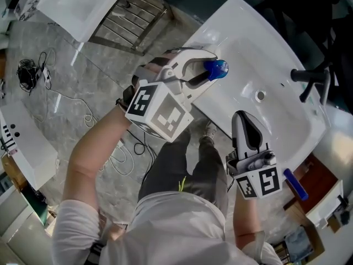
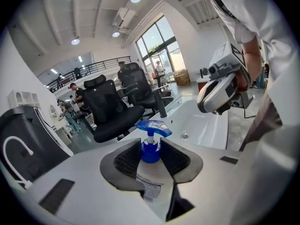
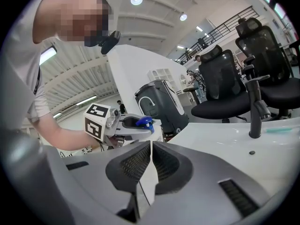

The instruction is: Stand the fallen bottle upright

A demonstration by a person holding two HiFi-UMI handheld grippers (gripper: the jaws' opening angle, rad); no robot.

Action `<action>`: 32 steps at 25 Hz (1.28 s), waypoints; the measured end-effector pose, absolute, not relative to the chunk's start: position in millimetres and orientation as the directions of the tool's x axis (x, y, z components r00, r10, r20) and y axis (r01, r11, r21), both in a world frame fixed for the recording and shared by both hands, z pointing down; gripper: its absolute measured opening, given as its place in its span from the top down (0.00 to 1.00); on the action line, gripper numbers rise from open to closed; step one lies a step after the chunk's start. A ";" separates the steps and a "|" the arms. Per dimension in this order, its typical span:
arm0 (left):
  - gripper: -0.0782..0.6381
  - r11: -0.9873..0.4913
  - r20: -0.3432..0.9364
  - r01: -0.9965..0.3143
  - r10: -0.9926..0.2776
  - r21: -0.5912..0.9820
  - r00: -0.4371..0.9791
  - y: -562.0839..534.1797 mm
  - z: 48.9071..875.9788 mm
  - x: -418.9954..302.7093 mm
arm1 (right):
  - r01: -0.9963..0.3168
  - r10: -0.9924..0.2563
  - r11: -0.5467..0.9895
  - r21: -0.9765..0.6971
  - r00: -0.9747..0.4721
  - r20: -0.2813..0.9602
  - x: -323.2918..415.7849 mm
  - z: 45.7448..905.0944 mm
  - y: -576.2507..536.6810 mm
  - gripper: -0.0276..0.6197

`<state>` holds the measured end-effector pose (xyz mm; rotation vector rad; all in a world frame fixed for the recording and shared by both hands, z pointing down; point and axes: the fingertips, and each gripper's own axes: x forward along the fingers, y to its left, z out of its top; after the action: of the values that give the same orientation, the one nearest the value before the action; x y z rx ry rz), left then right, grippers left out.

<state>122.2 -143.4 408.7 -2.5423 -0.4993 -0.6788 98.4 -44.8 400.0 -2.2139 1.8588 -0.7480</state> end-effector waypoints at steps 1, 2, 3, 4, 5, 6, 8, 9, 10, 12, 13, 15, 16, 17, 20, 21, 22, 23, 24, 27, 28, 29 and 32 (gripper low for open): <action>0.69 -0.838 0.528 0.441 0.228 -0.322 0.818 -146.0 408.0 122.1 | -0.877 -0.956 -0.219 -0.427 0.106 0.273 98.0 402.0 -46.4 0.90; 0.69 -0.846 0.517 0.434 0.234 -0.309 0.823 -148.6 407.3 121.3 | -0.876 -0.956 -0.219 -0.429 0.105 0.273 97.1 403.8 -48.4 0.90; 0.69 -0.854 0.506 0.429 0.241 -0.294 0.828 -151.6 406.3 119.7 | -0.876 -0.956 -0.218 -0.430 0.104 0.273 95.6 405.4 -51.0 0.90; 0.69 -0.863 0.495 0.423 0.249 -0.277 0.833 -155.2 405.1 117.4 | -0.876 -0.956 -0.217 -0.430 0.102 0.274 93.7 406.6 -54.2 0.90; 0.69 -0.872 0.482 0.416 0.257 -0.257 0.837 -159.3 403.8 114.8 | -0.877 -0.956 -0.215 -0.430 0.099 0.276 91.7 407.4 -57.8 0.90; 0.69 -0.882 0.470 0.408 0.265 -0.235 0.842 -164.1 402.6 112.2 | -0.877 -0.955 -0.214 -0.430 0.097 0.279 89.7 408.1 -61.6 0.90; 0.69 -0.900 0.444 0.392 0.278 -0.189 0.852 -174.8 400.8 108.4 | -0.877 -0.954 -0.214 -0.430 0.092 0.286 87.1 409.8 -68.3 0.90; 0.69 -0.908 0.431 0.385 0.285 -0.165 0.856 -179.7 400.0 107.6 | -0.877 -0.953 -0.213 -0.430 0.090 0.289 86.5 411.0 -70.7 0.90; 0.69 -0.915 0.416 0.380 0.294 -0.140 0.861 -183.7 399.0 107.6 | -0.878 -0.952 -0.213 -0.429 0.088 0.292 86.2 412.2 -72.3 0.90; 0.69 -0.925 0.381 0.370 0.314 -0.081 0.869 -189.5 397.1 107.9 | -0.878 -0.951 -0.212 -0.429 0.084 0.298 85.4 414.3 -73.3 0.90; 0.69 -0.929 0.365 0.366 0.323 -0.052 0.873 -192.2 396.8 107.4 | -0.877 -0.950 -0.211 -0.431 0.082 0.300 84.5 414.9 -73.9 0.90; 0.69 -0.933 0.334 0.359 0.337 -0.005 0.881 -197.6 396.9 105.6 | -0.877 -0.950 -0.209 -0.433 0.078 0.302 82.4 415.5 -76.3 0.90; 0.69 -0.934 0.318 0.357 0.343 0.016 0.884 -199.9 397.0 105.0 | -0.877 -0.950 -0.208 -0.434 0.076 0.302 81.7 416.0 -77.5 0.90; 0.69 -0.934 0.302 0.355 0.350 0.039 0.887 -201.8 397.4 104.7 | -0.877 -0.950 -0.207 -0.434 0.074 0.304 81.1 416.9 -78.3 0.90; 0.69 -0.927 0.270 0.363 0.375 0.093 0.887 -203.4 400.1 103.8 | -0.879 -0.948 -0.207 -0.429 0.071 0.311 79.4 421.2 -78.7 0.90; 0.69 -0.925 0.266 0.368 0.380 0.096 0.886 -203.4 401.0 103.6 | -0.881 -0.947 -0.208 -0.426 0.072 0.312 78.7 422.5 -78.9 0.90; 0.69 -0.923 0.263 0.374 0.385 0.091 0.885 -203.3 401.8 103.6 | -0.881 -0.947 -0.209 -0.424 0.074 0.312 78.1 423.5 -79.4 0.90; 0.69 -0.921 0.263 0.382 0.389 0.079 0.883 -203.0 402.5 103.4 | -0.882 -0.947 -0.211 -0.422 0.077 0.312 77.5 424.4 -79.9 0.90; 0.69 -0.918 0.264 0.392 0.394 0.063 0.880 -202.6 403.3 103.1 | -0.881 -0.947 -0.214 -0.422 0.080 0.313 76.9 425.1 -80.6 0.90; 0.69 -0.917 0.279 0.399 0.385 0.008 0.880 -202.7 405.8 102.5 | -0.879 -0.945 -0.220 -0.423 0.084 0.316 74.0 424.9 -82.4 0.90; 0.69 -0.917 0.281 0.400 0.382 -0.006 0.880 -202.1 406.5 102.6 | -0.879 -0.945 -0.221 -0.423 0.085 0.316 72.9 424.2 -83.1 0.90; 0.69 -0.914 0.281 0.406 0.385 -0.018 0.879 -200.5 406.9 102.4 | -0.879 -0.945 -0.222 -0.422 0.087 0.315 71.9 423.5 -83.8 0.90; 0.67 -0.903 0.269 0.428 0.401 -0.048 0.876 -194.6 405.3 101.4 | -0.880 -0.946 -0.226 -0.419 0.094 0.311 69.2 420.9 -85.1 0.90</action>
<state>101.4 -194.6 405.3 -2.9397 -0.6511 -0.3873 69.2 -85.1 420.9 -2.2276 1.8711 -0.7973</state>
